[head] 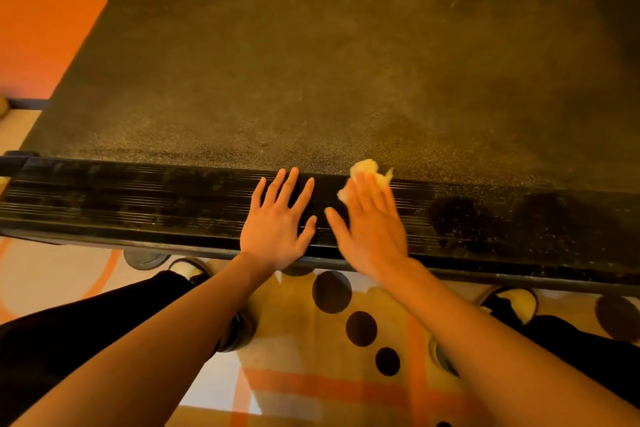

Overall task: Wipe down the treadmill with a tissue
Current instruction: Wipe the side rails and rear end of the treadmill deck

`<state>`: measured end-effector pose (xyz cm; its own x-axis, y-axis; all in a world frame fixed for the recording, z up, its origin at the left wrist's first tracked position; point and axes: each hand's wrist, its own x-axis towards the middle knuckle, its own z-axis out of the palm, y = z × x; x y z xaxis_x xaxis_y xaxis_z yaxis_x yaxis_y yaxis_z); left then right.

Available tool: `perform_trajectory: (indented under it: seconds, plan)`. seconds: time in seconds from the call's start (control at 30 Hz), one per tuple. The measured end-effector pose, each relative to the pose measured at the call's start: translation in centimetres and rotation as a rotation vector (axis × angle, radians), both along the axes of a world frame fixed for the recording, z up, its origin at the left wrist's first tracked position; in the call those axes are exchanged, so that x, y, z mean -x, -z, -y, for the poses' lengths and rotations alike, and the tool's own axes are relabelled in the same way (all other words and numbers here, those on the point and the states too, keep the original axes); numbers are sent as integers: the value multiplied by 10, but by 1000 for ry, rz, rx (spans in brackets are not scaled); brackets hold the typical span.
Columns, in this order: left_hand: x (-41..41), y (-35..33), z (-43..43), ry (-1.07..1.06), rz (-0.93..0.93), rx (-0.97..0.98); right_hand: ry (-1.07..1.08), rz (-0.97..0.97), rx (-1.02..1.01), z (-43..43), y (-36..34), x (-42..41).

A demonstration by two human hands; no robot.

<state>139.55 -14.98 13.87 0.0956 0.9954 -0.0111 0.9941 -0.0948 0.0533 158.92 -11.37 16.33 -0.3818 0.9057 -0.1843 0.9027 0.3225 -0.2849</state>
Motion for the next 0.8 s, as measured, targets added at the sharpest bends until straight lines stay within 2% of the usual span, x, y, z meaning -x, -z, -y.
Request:
perform_trajectory:
  seconds: [0.13, 0.23, 0.37, 0.47, 0.63, 0.73, 0.8]
  plan:
    - [-1, 0, 0, -6, 16, -8, -72, -45, 38, -5, -2, 23]
    - [1, 2, 0, -4, -8, 1, -87, 14, -26, -5, 2, -19]
    - [0, 2, 0, 3, -8, -5, 24, 89, -39, -2, 8, -71]
    - [0, 1, 0, 1, -3, 0, 64, 71, -24, -1, 6, -41]
    - [0, -2, 1, 9, 25, 16, -94, -30, 7, -1, 2, 28]
    - [0, -1, 0, 10, 21, 10, -152, 14, -30, 1, 2, 8]
    - [1, -1, 0, 8, 9, 11, -111, 47, -82, 3, 7, -21]
